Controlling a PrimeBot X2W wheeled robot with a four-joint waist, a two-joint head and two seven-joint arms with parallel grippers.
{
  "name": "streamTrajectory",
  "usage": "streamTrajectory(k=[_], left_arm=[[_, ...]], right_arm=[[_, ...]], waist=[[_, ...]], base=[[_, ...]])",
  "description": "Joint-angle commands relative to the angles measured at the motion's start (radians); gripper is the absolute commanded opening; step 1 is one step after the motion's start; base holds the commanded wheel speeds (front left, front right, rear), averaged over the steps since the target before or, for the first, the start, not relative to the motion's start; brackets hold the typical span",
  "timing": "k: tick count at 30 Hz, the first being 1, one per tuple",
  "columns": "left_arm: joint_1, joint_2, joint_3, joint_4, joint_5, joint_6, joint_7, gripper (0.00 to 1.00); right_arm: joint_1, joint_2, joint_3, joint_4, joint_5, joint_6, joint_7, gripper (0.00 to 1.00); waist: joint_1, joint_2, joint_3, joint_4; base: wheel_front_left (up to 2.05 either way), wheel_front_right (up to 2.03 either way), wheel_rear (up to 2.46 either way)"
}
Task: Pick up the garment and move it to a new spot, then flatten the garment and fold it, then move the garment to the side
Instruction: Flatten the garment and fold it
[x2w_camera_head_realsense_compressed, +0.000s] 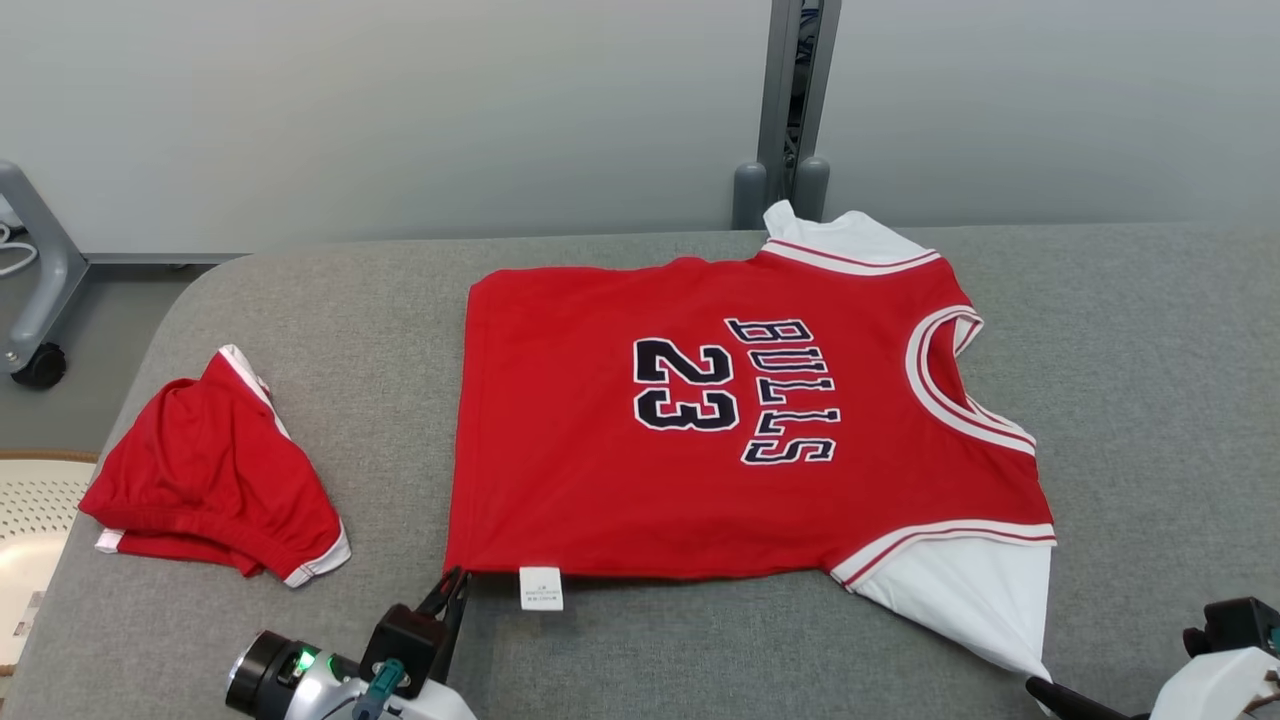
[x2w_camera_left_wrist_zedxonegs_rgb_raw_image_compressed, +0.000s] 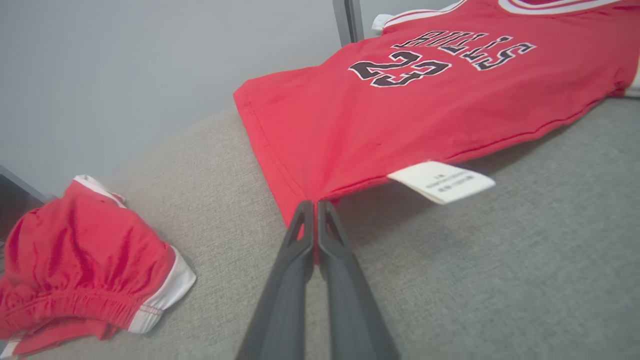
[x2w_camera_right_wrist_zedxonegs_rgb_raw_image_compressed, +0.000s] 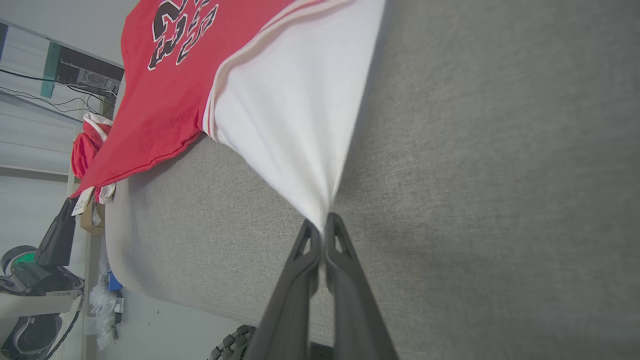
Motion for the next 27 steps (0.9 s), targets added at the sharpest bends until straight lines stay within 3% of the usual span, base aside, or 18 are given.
streamTrajectory(k=[1, 20, 27], left_arm=[[0.024, 0.008, 0.004, -0.012, 0.007, 0.009, -0.002, 0.0], [0.164, 0.056, -0.019, -0.11, 0.026, 0.003, -0.002, 0.0], [0.159, 0.046, -0.024, -0.113, 0.026, 0.006, -0.002, 0.0]], right_arm=[[0.031, -0.011, -0.016, -0.018, -0.01, 0.0, 0.016, 0.0], [0.249, 0.048, -0.194, -0.172, -0.085, 0.0, 0.14, 0.0], [0.272, 0.108, -0.275, -0.212, -0.144, 0.0, 0.187, 0.0]], waist=[[0.0, 0.0, -0.005, 0.0], [0.0, 0.0, -0.033, 0.023], [0.0, 0.0, -0.037, 0.024]], base=[[0.0, 0.0, 0.0], [0.0, 0.0, 0.0], [0.0, 0.0, 0.0]])
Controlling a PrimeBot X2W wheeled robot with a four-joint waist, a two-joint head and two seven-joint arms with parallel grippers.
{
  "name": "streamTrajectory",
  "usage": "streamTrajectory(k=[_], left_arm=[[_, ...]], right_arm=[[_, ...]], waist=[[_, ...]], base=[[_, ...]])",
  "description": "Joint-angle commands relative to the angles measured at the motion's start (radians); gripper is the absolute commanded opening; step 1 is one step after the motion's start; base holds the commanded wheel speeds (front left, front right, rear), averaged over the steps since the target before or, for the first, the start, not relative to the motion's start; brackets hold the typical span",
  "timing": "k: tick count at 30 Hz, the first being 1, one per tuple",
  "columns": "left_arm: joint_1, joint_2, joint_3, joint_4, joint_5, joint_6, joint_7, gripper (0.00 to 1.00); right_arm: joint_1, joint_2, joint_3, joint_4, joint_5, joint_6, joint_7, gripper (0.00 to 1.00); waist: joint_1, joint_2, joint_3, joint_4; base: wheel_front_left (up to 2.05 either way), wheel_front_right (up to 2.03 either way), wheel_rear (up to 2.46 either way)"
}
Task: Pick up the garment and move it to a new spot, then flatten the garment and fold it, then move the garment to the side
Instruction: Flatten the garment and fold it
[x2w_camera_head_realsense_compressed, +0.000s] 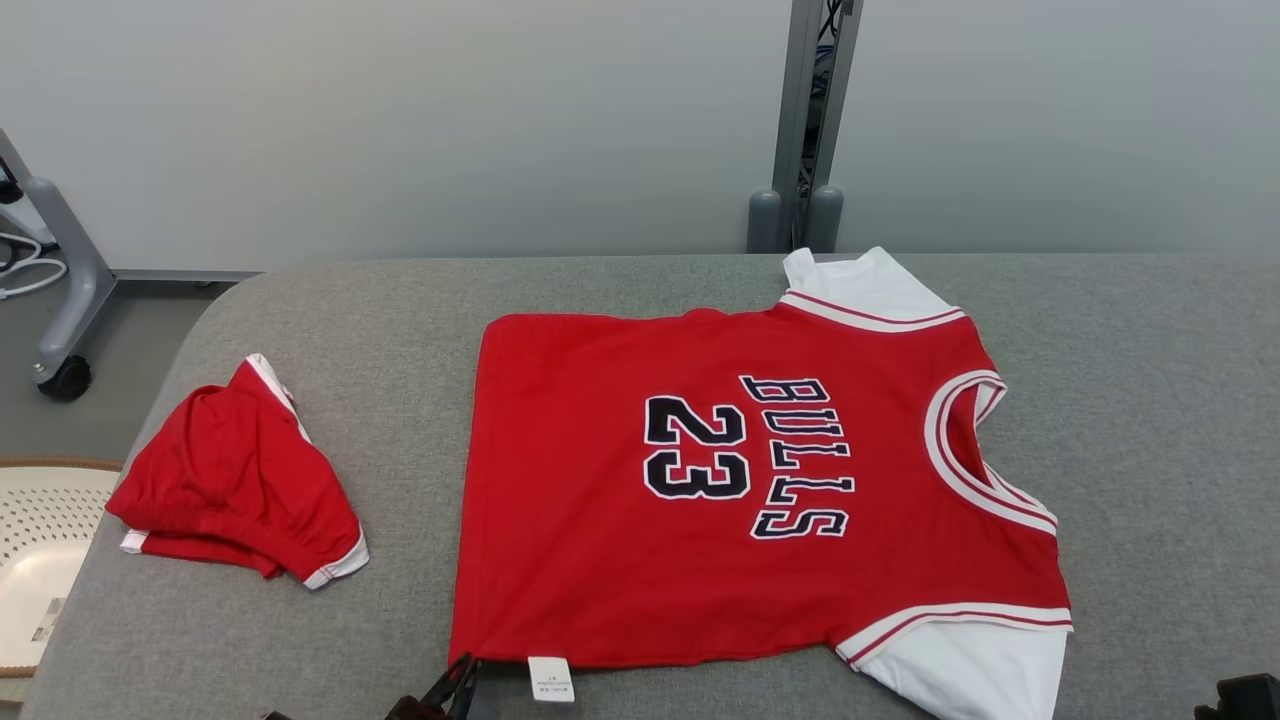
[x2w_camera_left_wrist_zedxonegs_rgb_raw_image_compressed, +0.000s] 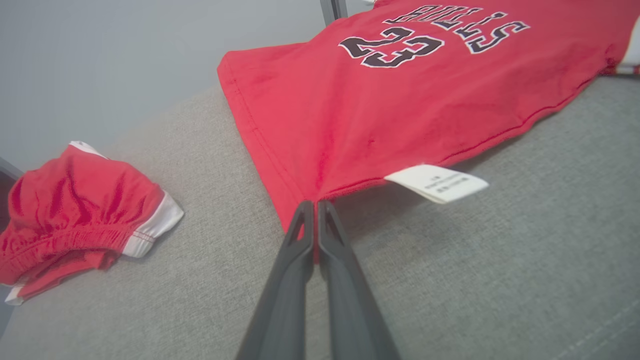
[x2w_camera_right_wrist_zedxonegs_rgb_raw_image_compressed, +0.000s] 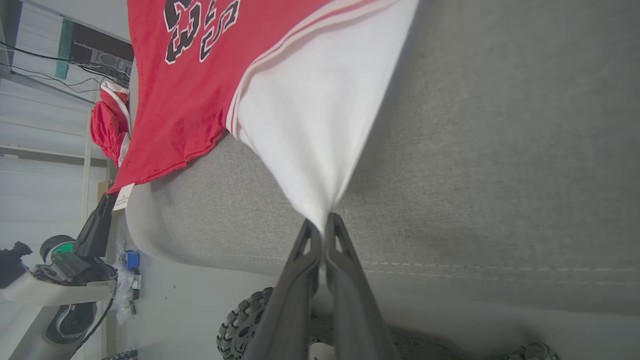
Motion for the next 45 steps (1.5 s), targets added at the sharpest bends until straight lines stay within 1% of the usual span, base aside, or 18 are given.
streamTrajectory(k=[1, 7, 14, 18, 19, 25, 27, 28, 29, 32, 38, 41, 45], left_arm=[[-0.006, 0.003, 0.0, -0.001, 0.004, 0.0, -0.002, 0.0], [-0.024, 0.001, -0.015, 0.007, 0.012, -0.011, -0.002, 0.0], [-0.037, 0.016, 0.002, -0.005, 0.002, -0.008, -0.002, 0.0], [-0.061, 0.019, 0.002, -0.013, 0.009, -0.008, -0.002, 0.0], [-0.079, 0.019, 0.004, -0.017, 0.011, -0.009, -0.002, 0.0], [-0.149, 0.013, 0.019, -0.019, 0.004, -0.006, -0.002, 0.0], [-0.18, 0.007, 0.02, -0.018, 0.009, -0.003, -0.002, 0.0], [-0.211, 0.006, 0.023, -0.007, 0.01, -0.001, -0.002, 0.0], [-0.211, 0.006, 0.023, -0.007, 0.01, -0.001, -0.002, 0.0], [-0.257, -0.002, 0.032, 0.015, 0.005, -0.002, -0.002, 0.0], [-0.342, -0.015, 0.043, 0.083, -0.003, -0.007, -0.002, 0.0], [-0.39, -0.024, 0.04, 0.12, -0.001, -0.012, -0.002, 0.0], [-0.435, -0.033, 0.025, 0.151, 0.013, -0.021, -0.002, 0.0]], right_arm=[[0.011, 0.013, -0.012, -0.006, -0.011, 0.0, 0.012, 0.0], [-0.003, 0.07, -0.06, -0.018, -0.07, 0.0, 0.043, 0.0], [-0.027, 0.113, -0.124, -0.076, -0.106, 0.0, 0.071, 0.0], [-0.055, 0.125, -0.158, -0.111, -0.116, 0.0, 0.066, 0.0], [-0.082, 0.133, -0.182, -0.132, -0.127, 0.0, 0.054, 0.0], [-0.179, 0.139, -0.222, -0.137, -0.17, 0.0, 0.023, 0.0], [-0.222, 0.155, -0.242, -0.125, -0.162, 0.0, 0.015, 0.0], [-0.268, 0.165, -0.263, -0.109, -0.162, 0.0, 0.008, 0.0], [-0.268, 0.165, -0.263, -0.109, -0.162, 0.0, 0.008, 0.0], [-0.334, 0.162, -0.273, -0.074, -0.197, 0.0, -0.005, 0.0], [-0.455, 0.172, -0.27, 0.014, -0.214, 0.0, -0.02, 0.0], [-0.527, 0.153, -0.25, 0.077, -0.236, 0.0, -0.043, 0.0], [-0.597, 0.13, -0.22, 0.128, -0.255, 0.0, -0.06, 0.0]], waist=[[0.0, 0.0, 0.0, -0.001], [0.0, 0.0, 0.002, -0.004], [0.0, 0.0, 0.012, -0.006], [0.0, 0.0, 0.028, -0.005], [0.0, 0.0, 0.046, -0.004], [0.0, 0.0, 0.093, -0.003], [0.0, 0.0, 0.113, 0.0], [0.0, 0.0, 0.131, 0.001], [0.0, 0.0, 0.131, 0.001], [0.0, 0.0, 0.157, 0.004], [0.0, 0.0, 0.199, 0.011], [0.0, 0.0, 0.228, 0.018], [0.0, 0.0, 0.255, 0.021]], base=[[0.0, 0.0, 0.0], [0.0, 0.0, 0.0], [0.0, 0.0, 0.0], [0.0, 0.0, 0.0], [0.0, 0.0, 0.0], [0.0, 0.0, 0.0], [0.0, 0.0, 0.0], [0.0, 0.0, 0.0], [0.0, 0.0, 0.0], [0.0, 0.0, 0.0], [0.0, 0.0, 0.0], [0.0, 0.0, 0.0], [0.0, 0.0, 0.0]])
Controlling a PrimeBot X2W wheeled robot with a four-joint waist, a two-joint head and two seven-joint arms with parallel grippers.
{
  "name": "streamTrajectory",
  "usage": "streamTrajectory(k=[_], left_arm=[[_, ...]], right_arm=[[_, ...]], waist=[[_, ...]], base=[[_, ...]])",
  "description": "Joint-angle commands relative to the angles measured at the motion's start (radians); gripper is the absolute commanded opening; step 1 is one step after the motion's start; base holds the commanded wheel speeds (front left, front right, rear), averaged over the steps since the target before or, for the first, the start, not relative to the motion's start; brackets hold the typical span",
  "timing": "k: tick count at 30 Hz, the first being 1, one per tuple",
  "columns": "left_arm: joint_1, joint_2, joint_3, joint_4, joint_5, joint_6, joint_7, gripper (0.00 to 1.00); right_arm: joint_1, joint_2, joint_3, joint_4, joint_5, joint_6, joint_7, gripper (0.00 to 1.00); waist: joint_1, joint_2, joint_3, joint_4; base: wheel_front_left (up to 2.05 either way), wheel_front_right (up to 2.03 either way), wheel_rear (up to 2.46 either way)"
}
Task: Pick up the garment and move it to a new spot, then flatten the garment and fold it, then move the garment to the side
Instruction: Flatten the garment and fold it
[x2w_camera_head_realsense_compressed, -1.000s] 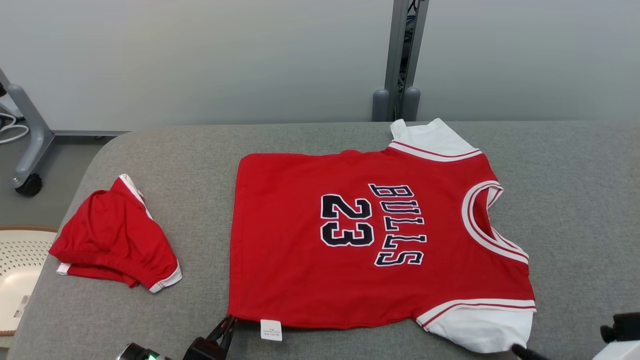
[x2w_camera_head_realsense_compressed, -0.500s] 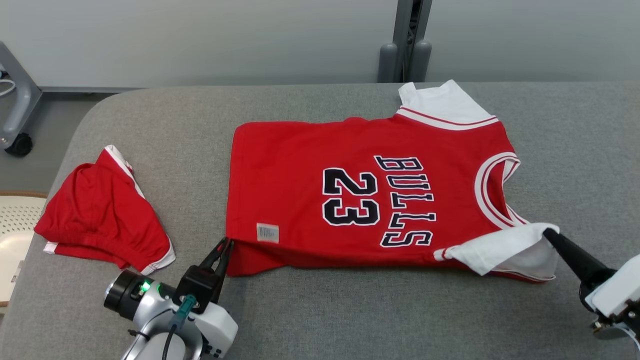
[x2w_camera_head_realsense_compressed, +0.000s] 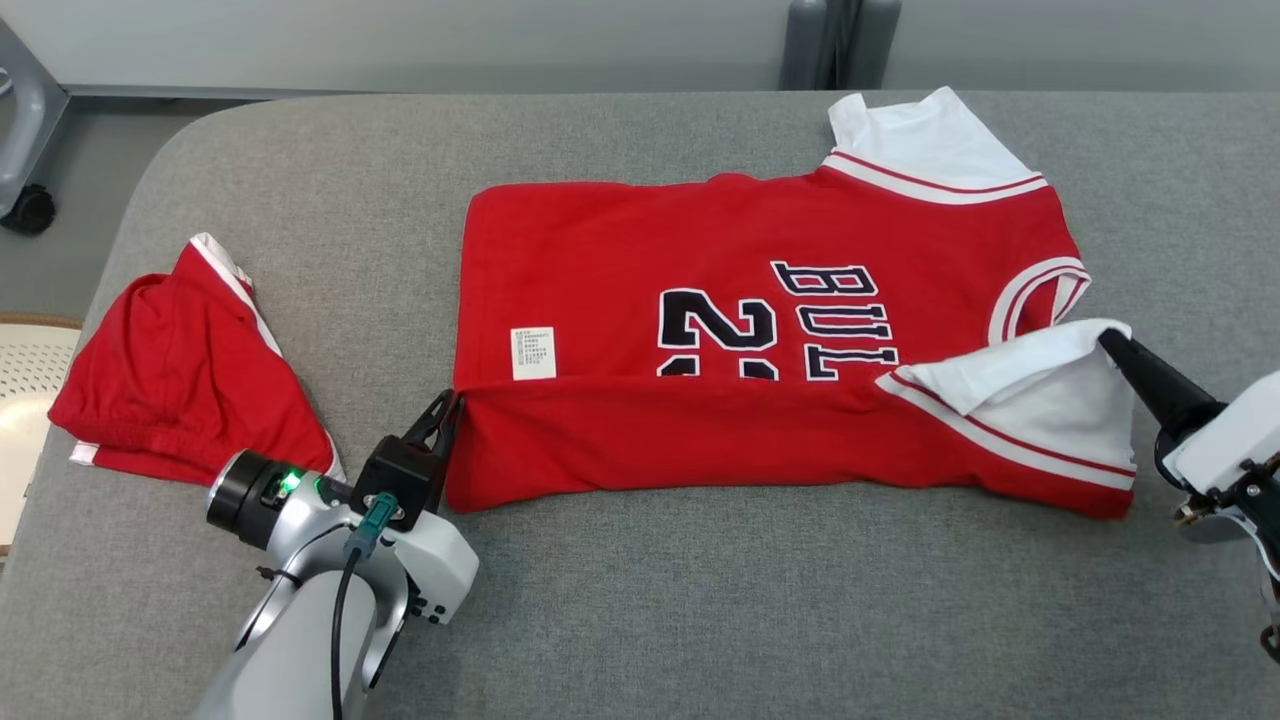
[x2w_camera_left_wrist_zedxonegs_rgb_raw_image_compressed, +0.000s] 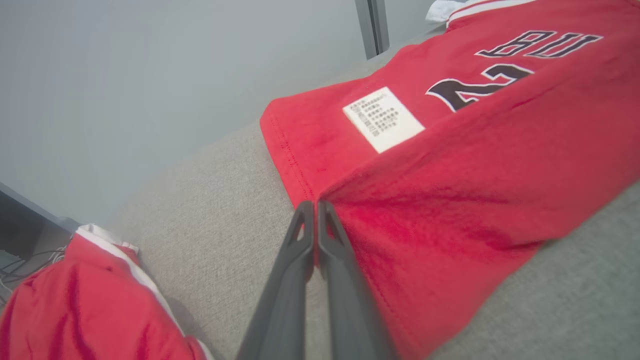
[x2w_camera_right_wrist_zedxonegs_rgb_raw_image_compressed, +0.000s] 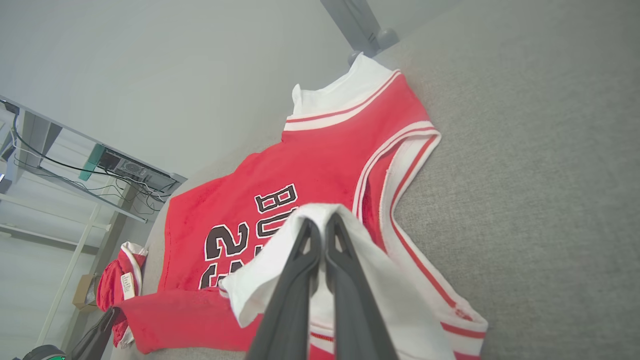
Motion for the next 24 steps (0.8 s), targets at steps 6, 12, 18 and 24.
streamTrajectory(k=[6, 12, 18, 24], left_arm=[[-0.082, -0.012, -0.025, 0.05, 0.024, -0.01, -0.002, 0.0], [-0.121, -0.015, -0.033, 0.086, 0.028, -0.004, -0.002, 0.0], [-0.148, -0.019, -0.042, 0.119, 0.028, -0.002, -0.002, 0.0], [-0.161, -0.021, -0.046, 0.141, 0.024, 0.001, -0.002, 0.0]], right_arm=[[-0.104, -0.047, 0.073, 0.063, -0.02, 0.0, -0.022, 0.0], [-0.162, -0.078, 0.13, 0.107, -0.016, 0.0, -0.048, 0.0], [-0.207, -0.102, 0.172, 0.151, 0.003, 0.0, -0.075, 0.0], [-0.238, -0.111, 0.206, 0.181, 0.019, 0.0, -0.092, 0.0]], waist=[[0.0, 0.0, 0.049, 0.006], [0.0, 0.0, 0.072, 0.007], [0.0, 0.0, 0.087, 0.01], [0.0, 0.0, 0.098, 0.009]], base=[[0.0, 0.0, 0.0], [0.0, 0.0, 0.0], [0.0, 0.0, 0.0], [0.0, 0.0, 0.0]])
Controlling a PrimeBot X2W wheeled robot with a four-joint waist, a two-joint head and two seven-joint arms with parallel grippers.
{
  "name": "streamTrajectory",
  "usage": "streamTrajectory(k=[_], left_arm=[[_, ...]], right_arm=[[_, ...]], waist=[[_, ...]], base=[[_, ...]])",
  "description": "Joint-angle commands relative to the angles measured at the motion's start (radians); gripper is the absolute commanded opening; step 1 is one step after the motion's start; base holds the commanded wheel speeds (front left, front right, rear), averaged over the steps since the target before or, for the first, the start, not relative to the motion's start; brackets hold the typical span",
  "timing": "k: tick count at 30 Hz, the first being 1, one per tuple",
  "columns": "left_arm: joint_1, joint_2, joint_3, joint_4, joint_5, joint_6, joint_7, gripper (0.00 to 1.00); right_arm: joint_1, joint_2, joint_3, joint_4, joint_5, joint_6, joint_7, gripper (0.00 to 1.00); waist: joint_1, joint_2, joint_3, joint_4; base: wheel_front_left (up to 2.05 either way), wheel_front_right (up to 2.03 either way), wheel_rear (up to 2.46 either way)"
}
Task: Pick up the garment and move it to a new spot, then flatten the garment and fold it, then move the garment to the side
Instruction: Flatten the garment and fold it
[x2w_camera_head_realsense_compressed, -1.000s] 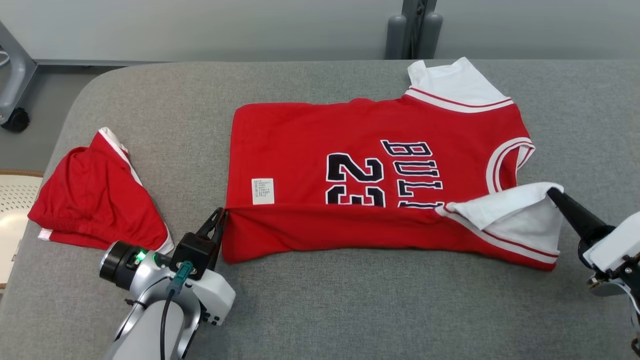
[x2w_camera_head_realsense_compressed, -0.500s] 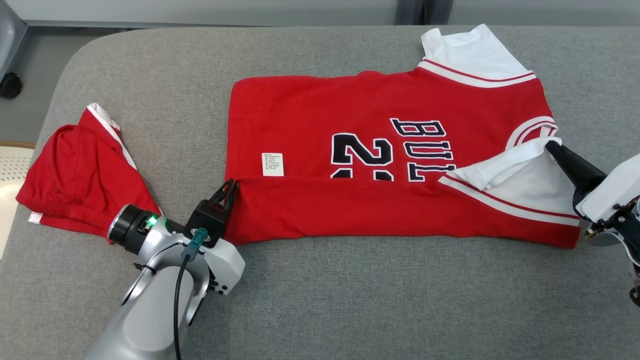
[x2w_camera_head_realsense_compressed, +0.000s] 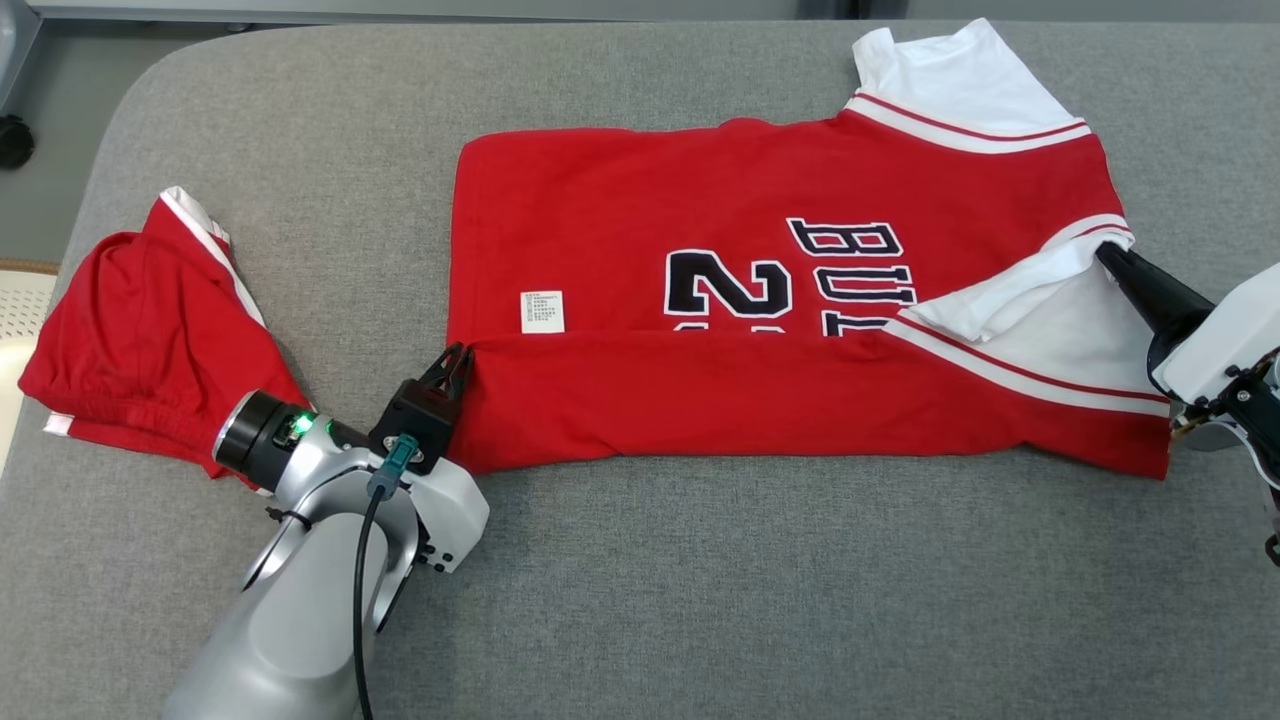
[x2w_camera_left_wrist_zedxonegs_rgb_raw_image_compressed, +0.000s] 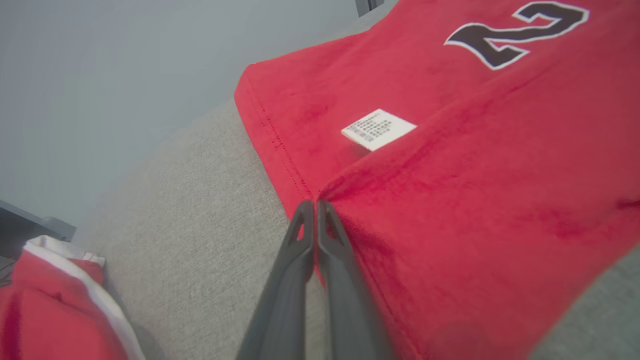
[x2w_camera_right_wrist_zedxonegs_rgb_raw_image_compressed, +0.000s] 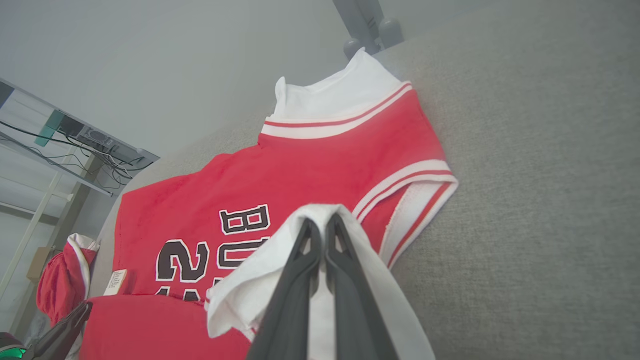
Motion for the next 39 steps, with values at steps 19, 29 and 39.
streamTrajectory(k=[19, 29, 39], left_arm=[[-0.017, -0.012, 0.009, 0.051, -0.031, 0.041, -0.001, 1.0], [0.116, 0.013, 0.092, -0.209, -0.073, 0.112, -0.001, 1.0], [0.328, -0.002, 0.171, -0.449, -0.088, 0.164, -0.001, 1.0]], right_arm=[[-0.058, -0.025, 0.084, 0.108, 0.038, 0.0, -0.111, 1.0], [0.067, -0.035, 0.073, 0.031, 0.068, 0.0, -0.272, 1.0], [0.312, 0.01, 0.081, -0.078, -0.066, 0.0, -0.474, 1.0]], waist=[[0.0, 0.0, -0.021, 0.006], [0.0, 0.0, -0.126, 0.001], [0.0, 0.0, -0.209, -0.008]], base=[[0.0, 0.0, 0.0], [0.0, 0.0, 0.0], [0.0, 0.0, 0.0]])
